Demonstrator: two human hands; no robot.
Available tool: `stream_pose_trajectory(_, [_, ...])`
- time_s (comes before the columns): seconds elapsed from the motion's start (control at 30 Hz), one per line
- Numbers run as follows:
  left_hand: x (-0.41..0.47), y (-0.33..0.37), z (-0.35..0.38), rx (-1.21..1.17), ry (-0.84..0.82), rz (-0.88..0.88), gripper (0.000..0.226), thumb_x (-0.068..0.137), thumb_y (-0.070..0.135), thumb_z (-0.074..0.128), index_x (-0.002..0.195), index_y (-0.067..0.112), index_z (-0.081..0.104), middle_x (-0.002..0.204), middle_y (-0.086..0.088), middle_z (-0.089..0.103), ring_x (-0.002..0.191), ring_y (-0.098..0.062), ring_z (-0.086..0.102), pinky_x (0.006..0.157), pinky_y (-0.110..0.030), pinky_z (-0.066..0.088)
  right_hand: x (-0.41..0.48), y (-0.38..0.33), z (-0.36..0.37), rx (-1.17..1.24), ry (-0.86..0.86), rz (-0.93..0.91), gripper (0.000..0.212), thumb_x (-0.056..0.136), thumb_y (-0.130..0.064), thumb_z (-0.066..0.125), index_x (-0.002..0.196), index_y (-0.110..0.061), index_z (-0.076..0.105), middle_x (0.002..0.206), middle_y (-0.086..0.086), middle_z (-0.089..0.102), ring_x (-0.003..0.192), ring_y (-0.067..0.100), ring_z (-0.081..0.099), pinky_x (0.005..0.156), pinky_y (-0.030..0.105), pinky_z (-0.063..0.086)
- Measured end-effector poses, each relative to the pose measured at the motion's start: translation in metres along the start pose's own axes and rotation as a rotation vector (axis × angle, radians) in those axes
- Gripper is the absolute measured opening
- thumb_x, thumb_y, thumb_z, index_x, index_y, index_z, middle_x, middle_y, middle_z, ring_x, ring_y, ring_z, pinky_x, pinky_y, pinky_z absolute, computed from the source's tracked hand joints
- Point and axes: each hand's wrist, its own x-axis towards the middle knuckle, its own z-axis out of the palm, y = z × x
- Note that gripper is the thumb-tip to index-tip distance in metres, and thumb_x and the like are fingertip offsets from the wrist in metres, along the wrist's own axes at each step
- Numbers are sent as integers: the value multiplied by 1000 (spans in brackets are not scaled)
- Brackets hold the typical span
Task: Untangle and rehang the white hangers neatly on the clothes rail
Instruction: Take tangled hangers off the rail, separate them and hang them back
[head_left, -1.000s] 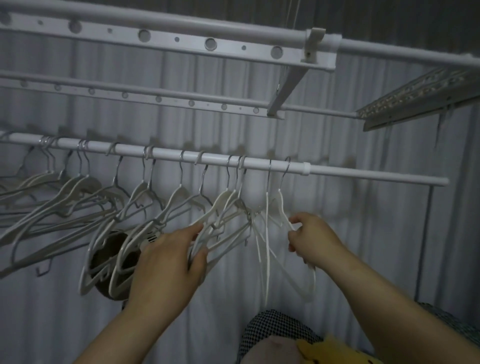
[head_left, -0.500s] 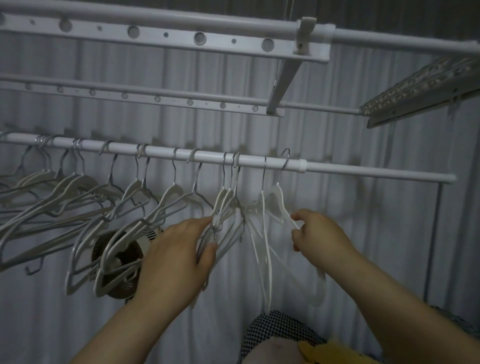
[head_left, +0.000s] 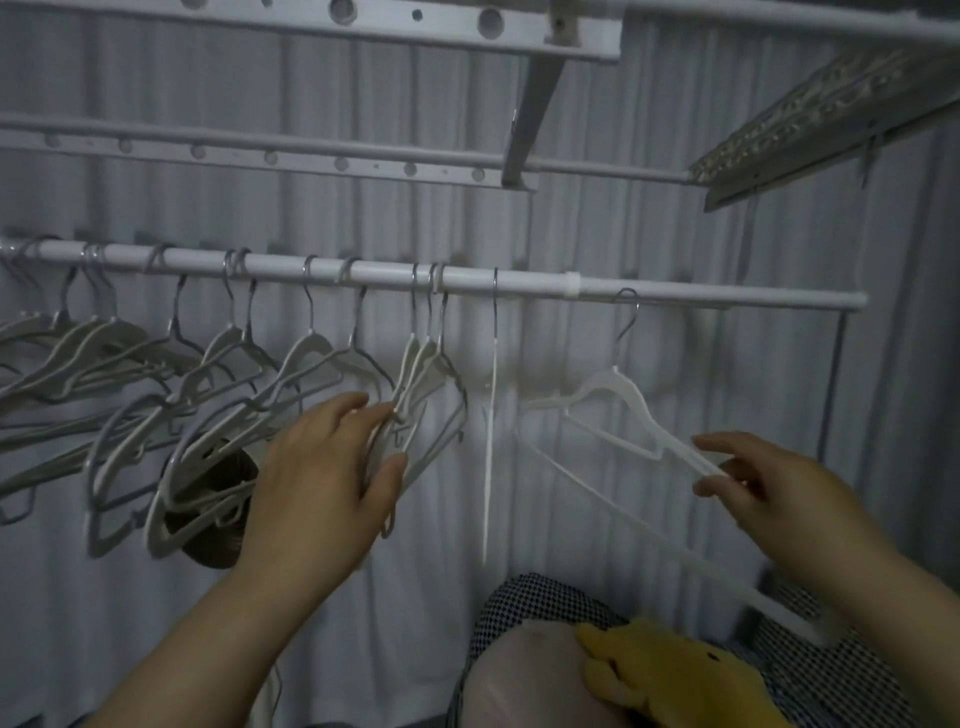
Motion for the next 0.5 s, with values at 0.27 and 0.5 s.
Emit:
stream_pose_trajectory(0.27, [9,69,-10,-390,117,405,38,83,28,43,104,6,66,104,7,53,106,-9,47,95,-6,28,-13,58,-44,167,-158,3,41,85,-6,59,79,-47,57,61,-35,65,83,-2,59,66,14,49])
stream_pose_trajectory(0.5, [29,106,29,-265,-415,262,54,93,32,43,143,22,25,148,3,33,134,-11,29,101,-16,21,-25,76,-71,444,-302,41,57,19,-87,61,65,-54,69,72,-14,75,68,-5,68,65,2,48])
